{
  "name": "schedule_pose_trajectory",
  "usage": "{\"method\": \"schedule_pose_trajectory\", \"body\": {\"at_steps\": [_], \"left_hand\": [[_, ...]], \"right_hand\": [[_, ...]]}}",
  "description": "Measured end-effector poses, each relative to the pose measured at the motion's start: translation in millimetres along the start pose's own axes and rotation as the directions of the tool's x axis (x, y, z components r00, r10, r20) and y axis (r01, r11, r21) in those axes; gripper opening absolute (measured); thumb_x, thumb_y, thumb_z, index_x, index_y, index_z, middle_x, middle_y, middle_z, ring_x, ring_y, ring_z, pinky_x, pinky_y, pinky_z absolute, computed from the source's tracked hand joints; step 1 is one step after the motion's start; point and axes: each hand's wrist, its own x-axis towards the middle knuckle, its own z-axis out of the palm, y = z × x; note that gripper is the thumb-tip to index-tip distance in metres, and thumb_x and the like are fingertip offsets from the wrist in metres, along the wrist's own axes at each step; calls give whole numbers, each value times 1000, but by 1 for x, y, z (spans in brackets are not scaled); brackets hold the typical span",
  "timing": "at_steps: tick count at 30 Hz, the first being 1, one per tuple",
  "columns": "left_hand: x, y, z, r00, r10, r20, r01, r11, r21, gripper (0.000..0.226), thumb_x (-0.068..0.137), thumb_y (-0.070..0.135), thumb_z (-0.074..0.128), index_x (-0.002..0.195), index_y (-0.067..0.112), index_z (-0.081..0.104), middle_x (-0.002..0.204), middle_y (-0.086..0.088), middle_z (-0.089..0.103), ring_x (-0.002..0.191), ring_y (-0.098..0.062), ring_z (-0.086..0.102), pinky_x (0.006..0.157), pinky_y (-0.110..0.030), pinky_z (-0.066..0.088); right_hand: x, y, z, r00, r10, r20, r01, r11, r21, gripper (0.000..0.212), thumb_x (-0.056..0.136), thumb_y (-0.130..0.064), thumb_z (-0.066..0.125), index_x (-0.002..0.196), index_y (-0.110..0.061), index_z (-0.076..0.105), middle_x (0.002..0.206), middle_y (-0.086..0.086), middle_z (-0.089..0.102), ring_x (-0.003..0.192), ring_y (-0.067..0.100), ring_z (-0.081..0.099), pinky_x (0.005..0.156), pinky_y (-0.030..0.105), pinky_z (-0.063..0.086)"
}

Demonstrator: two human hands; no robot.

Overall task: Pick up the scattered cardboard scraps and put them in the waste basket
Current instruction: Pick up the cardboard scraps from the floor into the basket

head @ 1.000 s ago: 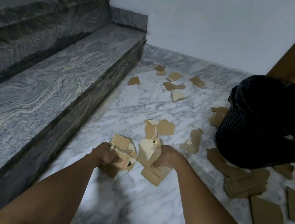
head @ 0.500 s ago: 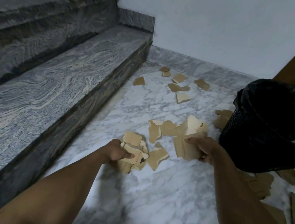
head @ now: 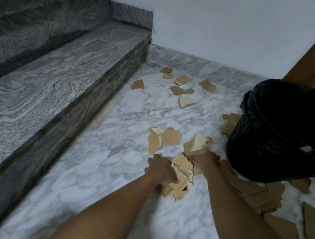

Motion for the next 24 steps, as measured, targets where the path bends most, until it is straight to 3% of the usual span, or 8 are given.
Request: {"method": "schedule_pose_trajectory", "body": {"at_steps": [3, 5, 8, 12, 15, 19, 21, 24], "left_hand": [[-2, 12, 7, 998, 32, -58, -34, 999, -39, 79, 71, 40, 85, 135, 13, 48, 136, -8, 32, 127, -32, 35, 99, -43, 46], [-3, 16, 6, 997, 28, -69, -34, 996, -87, 83, 68, 33, 89, 134, 15, 44, 134, -7, 39, 125, -31, 43, 99, -44, 47], [2, 16, 3, 1000, 8, -17, -11, 981, -193, 90, 61, 28, 92, 129, 14, 35, 129, -5, 54, 118, -28, 55, 95, -41, 51], [3, 8, -5, 997, 65, 51, -59, 991, -123, 80, 69, 28, 89, 134, 8, 46, 131, -3, 54, 121, -22, 56, 97, -34, 51], [12, -1, -27, 992, 93, 87, -87, 994, -64, 79, 74, 29, 86, 140, 6, 50, 133, -3, 58, 122, -23, 57, 101, -37, 50], [24, -13, -61, 991, 98, -88, -91, 992, 87, 86, 71, 43, 85, 144, 19, 45, 142, -5, 43, 132, -33, 37, 102, -45, 41], [31, -18, -69, 988, 138, -73, -125, 978, 166, 83, 71, 47, 82, 141, 19, 47, 145, -4, 42, 132, -31, 35, 102, -43, 39], [39, -26, -71, 989, 147, -4, -146, 980, 134, 84, 71, 46, 82, 143, 22, 45, 138, -5, 55, 128, -31, 48, 103, -42, 44]], "right_hand": [[7, -6, 4, 1000, -9, 0, 9, 999, 42, 86, 74, -46, 82, 135, 1, 45, 135, 18, 49, 118, 33, 55, 83, 32, 51], [15, -7, 6, 1000, -18, 22, 15, 992, 128, 68, 87, -35, 73, 138, 0, 44, 141, 17, 51, 125, 32, 53, 94, 31, 49], [27, -7, 10, 995, -24, 93, -2, 963, 268, 54, 97, -25, 59, 144, -7, 37, 145, 12, 46, 122, 25, 48, 90, 28, 38], [34, 2, 7, 994, -85, 72, 66, 971, 230, 84, 68, -13, 89, 135, 1, 40, 131, 5, 52, 114, 24, 54, 93, 36, 47], [38, -7, -6, 976, -100, 193, 47, 964, 263, 81, 68, -23, 91, 132, 6, 51, 127, 11, 59, 111, 29, 58, 84, 36, 51], [43, -36, -15, 935, -240, 261, 177, 954, 241, 79, 72, -37, 87, 133, 1, 52, 121, 13, 63, 105, 31, 63, 78, 37, 55], [38, -55, -6, 913, -315, 260, 278, 945, 170, 68, 70, -40, 87, 120, -5, 57, 114, 10, 64, 100, 27, 63, 76, 36, 55], [39, -75, 16, 871, -394, 293, 401, 915, 38, 40, 74, -35, 86, 88, -9, 58, 87, 2, 63, 79, 17, 60, 62, 29, 50]]}}
